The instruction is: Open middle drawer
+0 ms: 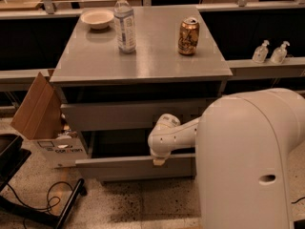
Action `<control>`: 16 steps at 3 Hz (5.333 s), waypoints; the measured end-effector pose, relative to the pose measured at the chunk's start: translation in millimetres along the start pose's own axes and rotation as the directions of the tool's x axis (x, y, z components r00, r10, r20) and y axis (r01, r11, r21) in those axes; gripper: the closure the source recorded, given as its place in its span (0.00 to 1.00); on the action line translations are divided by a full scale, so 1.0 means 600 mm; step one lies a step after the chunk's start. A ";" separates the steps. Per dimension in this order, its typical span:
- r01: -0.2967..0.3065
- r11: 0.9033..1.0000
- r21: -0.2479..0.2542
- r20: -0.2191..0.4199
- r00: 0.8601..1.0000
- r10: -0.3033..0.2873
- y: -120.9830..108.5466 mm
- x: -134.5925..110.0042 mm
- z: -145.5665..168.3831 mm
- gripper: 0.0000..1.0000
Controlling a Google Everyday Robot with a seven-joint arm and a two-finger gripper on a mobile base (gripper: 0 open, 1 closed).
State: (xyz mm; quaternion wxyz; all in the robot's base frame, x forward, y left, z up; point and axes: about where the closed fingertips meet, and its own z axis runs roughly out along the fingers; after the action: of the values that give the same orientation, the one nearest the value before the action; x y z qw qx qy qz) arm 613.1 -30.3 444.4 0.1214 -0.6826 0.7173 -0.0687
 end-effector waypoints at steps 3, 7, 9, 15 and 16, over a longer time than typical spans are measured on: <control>0.001 1.000 -0.007 -0.002 1.000 -0.001 0.005 0.002 0.005 0.36; -0.070 0.992 -0.101 -0.041 0.997 0.066 0.076 0.023 0.034 0.41; -0.210 0.951 -0.225 -0.186 0.968 0.169 0.190 0.022 -0.042 0.88; -0.169 0.980 -0.105 -0.154 0.976 0.152 0.094 0.017 -0.096 0.80; -0.157 0.984 -0.084 -0.082 0.985 0.150 0.059 0.019 -0.066 1.00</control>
Offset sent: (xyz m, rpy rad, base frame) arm -0.0007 -0.0003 -0.0012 -0.0007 0.0021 0.0002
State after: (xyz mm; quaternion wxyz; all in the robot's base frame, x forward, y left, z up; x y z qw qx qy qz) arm 568.0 -42.5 472.2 0.0682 -0.6269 0.7743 -0.0523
